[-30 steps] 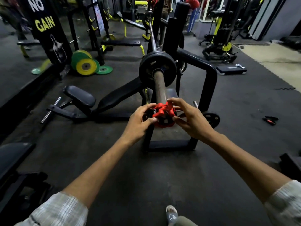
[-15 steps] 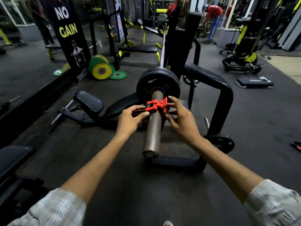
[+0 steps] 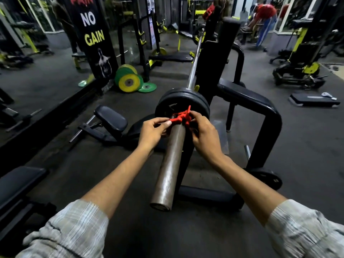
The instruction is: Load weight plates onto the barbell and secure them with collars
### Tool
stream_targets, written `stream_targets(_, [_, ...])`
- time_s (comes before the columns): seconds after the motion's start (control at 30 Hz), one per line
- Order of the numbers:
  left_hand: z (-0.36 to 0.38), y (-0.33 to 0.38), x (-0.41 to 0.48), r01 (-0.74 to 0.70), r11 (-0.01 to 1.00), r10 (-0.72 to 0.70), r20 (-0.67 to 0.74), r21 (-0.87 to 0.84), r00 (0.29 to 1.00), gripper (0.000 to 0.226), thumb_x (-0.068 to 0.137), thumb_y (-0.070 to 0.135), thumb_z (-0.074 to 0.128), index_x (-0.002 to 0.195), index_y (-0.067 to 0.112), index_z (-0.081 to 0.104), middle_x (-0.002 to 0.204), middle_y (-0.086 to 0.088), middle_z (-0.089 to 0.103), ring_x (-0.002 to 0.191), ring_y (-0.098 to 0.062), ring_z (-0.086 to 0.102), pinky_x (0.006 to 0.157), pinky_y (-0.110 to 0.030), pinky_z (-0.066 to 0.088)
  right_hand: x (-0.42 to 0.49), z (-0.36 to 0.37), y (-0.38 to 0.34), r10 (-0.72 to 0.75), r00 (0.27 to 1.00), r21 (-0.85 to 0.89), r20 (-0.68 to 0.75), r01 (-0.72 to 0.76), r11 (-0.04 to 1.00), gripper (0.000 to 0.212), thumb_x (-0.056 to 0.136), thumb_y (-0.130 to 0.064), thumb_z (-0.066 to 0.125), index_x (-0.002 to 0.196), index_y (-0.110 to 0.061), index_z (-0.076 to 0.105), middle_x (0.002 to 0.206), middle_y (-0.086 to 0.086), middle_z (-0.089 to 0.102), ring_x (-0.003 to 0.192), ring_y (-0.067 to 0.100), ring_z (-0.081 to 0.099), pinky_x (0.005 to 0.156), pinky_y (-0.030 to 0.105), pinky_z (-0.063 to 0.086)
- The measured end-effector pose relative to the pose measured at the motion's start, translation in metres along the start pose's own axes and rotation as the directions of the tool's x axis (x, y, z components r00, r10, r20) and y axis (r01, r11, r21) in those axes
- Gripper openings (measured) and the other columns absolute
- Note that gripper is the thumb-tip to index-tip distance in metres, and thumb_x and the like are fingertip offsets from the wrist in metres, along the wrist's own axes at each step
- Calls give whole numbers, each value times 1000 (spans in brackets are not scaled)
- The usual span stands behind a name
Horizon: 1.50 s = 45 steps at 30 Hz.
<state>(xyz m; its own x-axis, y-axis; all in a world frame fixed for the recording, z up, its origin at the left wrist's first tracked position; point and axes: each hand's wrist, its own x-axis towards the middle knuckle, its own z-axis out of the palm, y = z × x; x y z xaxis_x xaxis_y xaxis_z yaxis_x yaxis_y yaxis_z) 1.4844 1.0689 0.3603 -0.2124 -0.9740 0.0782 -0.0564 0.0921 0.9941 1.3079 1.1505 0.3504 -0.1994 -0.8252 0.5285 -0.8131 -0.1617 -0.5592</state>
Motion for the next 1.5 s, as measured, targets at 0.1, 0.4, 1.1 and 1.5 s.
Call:
stream_targets(0.1, [1,9,-2,112,991,-110,29,-78,994,8,94,23,72,99,17,76,95,-12,74,92,-26,70,76,-30,59,4,-3,-7,-61,992,-154,106,77,985,76,98,-15,59,160,-44,26,117,5,52,87,31,65,65,48,57])
stream_targets(0.4, [5,31,11,295,949,-295,12,-115,955,37,91,44,74,90,7,74,76,-5,73,69,-15,70,59,-27,60,28,-24,-20,-41,948,-354,315,157,922,63,104,-36,48,158,-54,19,114,3,43,81,21,50,61,39,43])
stream_targets(1.1, [-40,53,-14,-485,666,374,308,567,875,35,88,33,75,118,17,72,115,-3,73,107,-18,68,97,-35,53,-7,-73,-60,16,952,-393,306,111,913,57,102,-48,54,154,-33,38,126,4,50,97,24,63,69,38,52])
stream_targets(1.5, [68,108,-73,-828,273,342,755,490,559,60,85,57,64,129,16,65,131,-4,67,118,-24,65,101,-39,52,-97,-208,-8,102,971,-451,218,8,893,62,97,-59,56,149,-25,47,135,2,54,110,23,64,78,38,53])
